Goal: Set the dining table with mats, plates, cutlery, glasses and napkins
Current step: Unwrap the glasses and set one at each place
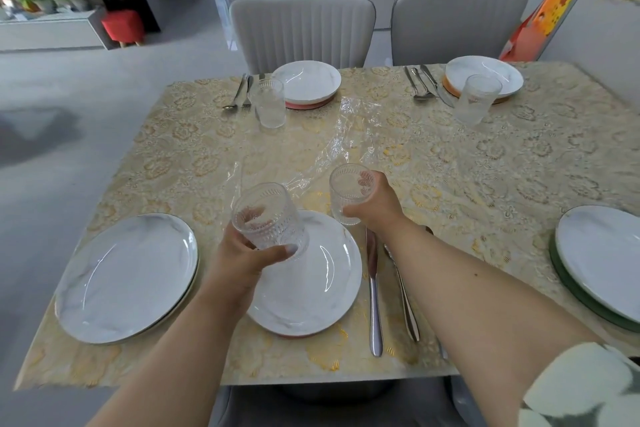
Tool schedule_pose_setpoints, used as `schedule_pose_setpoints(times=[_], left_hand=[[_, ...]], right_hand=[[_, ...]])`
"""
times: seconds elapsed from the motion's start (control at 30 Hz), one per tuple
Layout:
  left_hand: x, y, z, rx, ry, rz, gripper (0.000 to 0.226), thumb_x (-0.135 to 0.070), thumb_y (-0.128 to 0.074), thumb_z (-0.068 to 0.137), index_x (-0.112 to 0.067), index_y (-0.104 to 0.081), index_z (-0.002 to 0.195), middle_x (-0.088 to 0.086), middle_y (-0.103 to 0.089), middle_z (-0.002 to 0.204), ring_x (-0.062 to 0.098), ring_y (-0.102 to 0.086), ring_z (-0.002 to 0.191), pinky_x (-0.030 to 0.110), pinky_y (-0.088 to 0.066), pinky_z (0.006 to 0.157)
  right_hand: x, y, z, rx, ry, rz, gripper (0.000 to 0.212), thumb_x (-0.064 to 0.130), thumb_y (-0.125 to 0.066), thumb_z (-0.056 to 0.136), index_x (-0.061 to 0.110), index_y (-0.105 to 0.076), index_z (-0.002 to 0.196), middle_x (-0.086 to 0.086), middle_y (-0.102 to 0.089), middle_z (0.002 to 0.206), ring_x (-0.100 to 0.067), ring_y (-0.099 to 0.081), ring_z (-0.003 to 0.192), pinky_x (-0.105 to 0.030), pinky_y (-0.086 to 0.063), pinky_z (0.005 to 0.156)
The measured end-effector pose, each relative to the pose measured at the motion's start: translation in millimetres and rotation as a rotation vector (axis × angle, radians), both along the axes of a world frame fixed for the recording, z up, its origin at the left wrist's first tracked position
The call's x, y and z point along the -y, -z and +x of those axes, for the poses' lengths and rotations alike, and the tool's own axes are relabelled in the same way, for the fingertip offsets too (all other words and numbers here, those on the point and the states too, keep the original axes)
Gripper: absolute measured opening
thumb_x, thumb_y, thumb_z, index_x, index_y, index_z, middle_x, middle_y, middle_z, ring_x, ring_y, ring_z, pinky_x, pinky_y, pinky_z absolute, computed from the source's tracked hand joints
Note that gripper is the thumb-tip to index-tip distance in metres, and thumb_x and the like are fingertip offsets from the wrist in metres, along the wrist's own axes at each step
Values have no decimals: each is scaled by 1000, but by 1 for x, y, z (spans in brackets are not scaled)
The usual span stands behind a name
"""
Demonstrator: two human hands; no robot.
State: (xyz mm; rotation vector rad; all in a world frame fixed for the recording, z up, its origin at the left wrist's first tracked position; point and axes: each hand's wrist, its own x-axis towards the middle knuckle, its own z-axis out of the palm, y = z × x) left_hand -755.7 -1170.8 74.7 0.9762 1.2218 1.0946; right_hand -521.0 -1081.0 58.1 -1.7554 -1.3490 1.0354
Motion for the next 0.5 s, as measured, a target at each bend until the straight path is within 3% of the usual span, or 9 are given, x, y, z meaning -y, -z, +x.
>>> schedule_pose_setpoints(times=[0.2, 0.37, 0.5], left_hand=[[6, -21, 16, -1, 12, 12, 85, -16, -89, 39, -23, -55, 117, -6, -70, 106, 10, -66, 103, 20, -51, 77], [3, -36, 29, -13, 93, 0, 93, -19, -89, 37, -17, -53, 123, 8, -67, 115, 22, -64, 108, 32, -49, 86], [1, -52, 46, -34, 162, -9, 95, -21, -89, 33, -20, -52, 121, 7, -66, 115, 22, -63, 107, 32, -51, 85]], right_hand=[[10, -11, 9, -23, 22, -11, 93, 23, -80, 70, 17, -27, 147, -1, -42, 138, -20, -43, 125, -29, -41, 95], [41, -40, 22, -57, 386, 269, 53, 37, -63, 86, 11, -47, 130, -2, -54, 115, -21, -52, 112, -36, -44, 93], [69, -71, 23, -213, 253, 222, 36, 45, -57, 85, 20, -54, 111, 3, -56, 100, -17, -55, 95, -25, -45, 78]])
